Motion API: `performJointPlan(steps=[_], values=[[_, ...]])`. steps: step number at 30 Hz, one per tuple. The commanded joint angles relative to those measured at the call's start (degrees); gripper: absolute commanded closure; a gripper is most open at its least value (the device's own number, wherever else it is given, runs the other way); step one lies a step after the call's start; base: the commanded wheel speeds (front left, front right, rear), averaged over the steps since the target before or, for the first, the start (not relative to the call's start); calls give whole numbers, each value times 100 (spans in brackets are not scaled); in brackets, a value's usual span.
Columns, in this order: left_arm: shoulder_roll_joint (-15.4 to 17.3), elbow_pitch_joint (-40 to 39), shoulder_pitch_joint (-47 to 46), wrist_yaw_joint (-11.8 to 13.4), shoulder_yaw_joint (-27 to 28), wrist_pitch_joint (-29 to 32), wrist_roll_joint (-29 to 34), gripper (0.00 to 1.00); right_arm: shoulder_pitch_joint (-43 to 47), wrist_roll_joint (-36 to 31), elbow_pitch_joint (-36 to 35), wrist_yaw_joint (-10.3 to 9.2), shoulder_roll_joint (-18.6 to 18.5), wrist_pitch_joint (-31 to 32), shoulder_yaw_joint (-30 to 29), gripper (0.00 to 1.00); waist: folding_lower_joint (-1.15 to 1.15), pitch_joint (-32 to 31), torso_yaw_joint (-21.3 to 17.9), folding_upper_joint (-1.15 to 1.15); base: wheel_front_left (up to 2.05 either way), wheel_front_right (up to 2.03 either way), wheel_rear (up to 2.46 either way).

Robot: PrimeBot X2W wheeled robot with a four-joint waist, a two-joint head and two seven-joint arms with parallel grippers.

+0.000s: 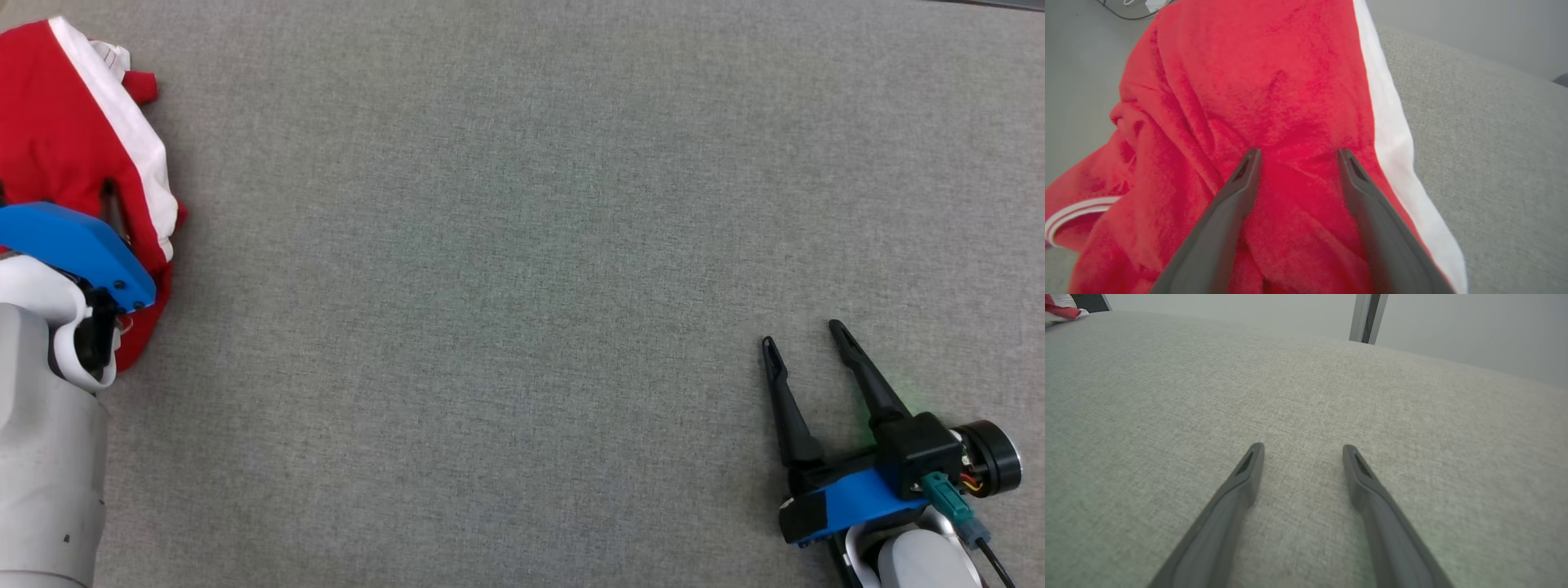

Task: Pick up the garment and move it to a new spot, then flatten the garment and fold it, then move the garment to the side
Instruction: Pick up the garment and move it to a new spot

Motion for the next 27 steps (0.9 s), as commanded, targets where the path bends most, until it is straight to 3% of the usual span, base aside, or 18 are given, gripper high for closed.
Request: performJointPlan(steps=[1, 7, 8, 9, 10, 20, 27], values=[[-15, 105, -87, 66, -43, 52, 23, 0, -85, -41, 37, 1, -24, -18, 33, 0, -1, 44, 31, 0, 0, 0, 0], [-33, 467, -79, 44, -163, 303, 46, 0, -135, -49, 43, 1, -14, -17, 123, 0, -1, 127, 59, 0, 0, 0, 0], [-19, 509, -83, 24, -189, 307, 62, 50, -139, -49, 43, 1, -14, -15, 130, 0, -1, 131, 62, 0, 0, 0, 0], [7, 542, -91, -4, -225, 293, 88, 89, -144, -47, 46, 1, -13, -10, 130, 0, -1, 132, 65, 0, 0, 0, 0], [19, 581, -91, -30, -249, 302, 85, 100, -149, -50, 51, 1, -13, -10, 127, 0, -1, 126, 70, 0, 0, 0, 0], [208, 349, -214, -397, -475, -171, 212, 100, -48, 52, 98, 1, -14, -11, 79, 0, -1, -329, 257, 0, 0, 0, 0], [537, -416, -253, -593, -908, -214, 499, 100, 105, 306, 231, 1, -17, -12, 166, 0, -1, -995, 269, 0, 0, 0, 0]])
